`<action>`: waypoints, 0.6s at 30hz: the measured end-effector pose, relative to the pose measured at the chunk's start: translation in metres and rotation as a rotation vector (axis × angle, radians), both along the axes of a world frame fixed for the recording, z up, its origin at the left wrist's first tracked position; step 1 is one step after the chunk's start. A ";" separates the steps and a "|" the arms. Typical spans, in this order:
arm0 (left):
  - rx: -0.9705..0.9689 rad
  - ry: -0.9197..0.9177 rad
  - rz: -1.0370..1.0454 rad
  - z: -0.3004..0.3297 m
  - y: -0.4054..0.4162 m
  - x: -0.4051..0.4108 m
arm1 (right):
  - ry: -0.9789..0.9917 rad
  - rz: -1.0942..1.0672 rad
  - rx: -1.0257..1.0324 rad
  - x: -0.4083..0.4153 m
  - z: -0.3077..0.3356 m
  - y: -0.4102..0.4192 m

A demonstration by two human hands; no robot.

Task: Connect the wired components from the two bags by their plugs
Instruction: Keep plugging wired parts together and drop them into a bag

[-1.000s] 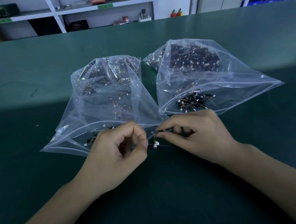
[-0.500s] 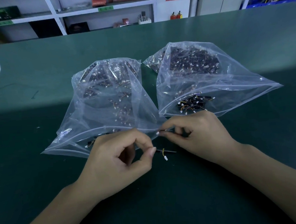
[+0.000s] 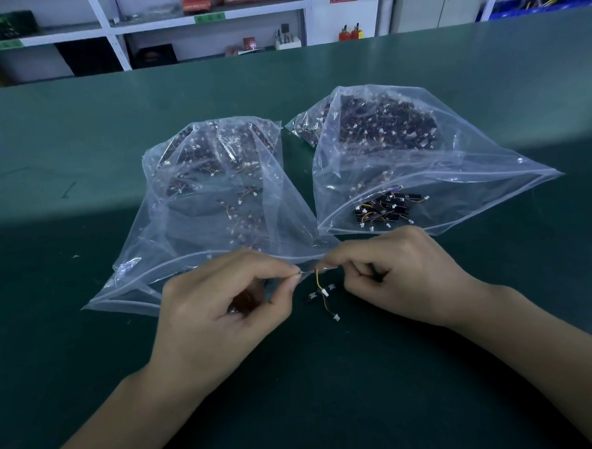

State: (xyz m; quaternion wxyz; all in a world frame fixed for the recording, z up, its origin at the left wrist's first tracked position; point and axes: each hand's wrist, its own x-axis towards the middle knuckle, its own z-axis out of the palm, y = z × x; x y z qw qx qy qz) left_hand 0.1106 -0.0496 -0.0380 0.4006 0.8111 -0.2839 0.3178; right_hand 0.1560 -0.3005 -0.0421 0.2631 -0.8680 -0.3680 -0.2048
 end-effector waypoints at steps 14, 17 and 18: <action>-0.049 0.032 -0.006 -0.001 -0.002 0.000 | 0.063 0.081 0.403 -0.010 0.001 0.013; -0.079 0.050 0.000 -0.001 -0.001 0.000 | 0.063 0.066 0.407 -0.008 0.001 0.011; -0.081 0.057 0.003 -0.002 -0.001 0.000 | 0.064 0.062 0.398 -0.007 0.001 0.011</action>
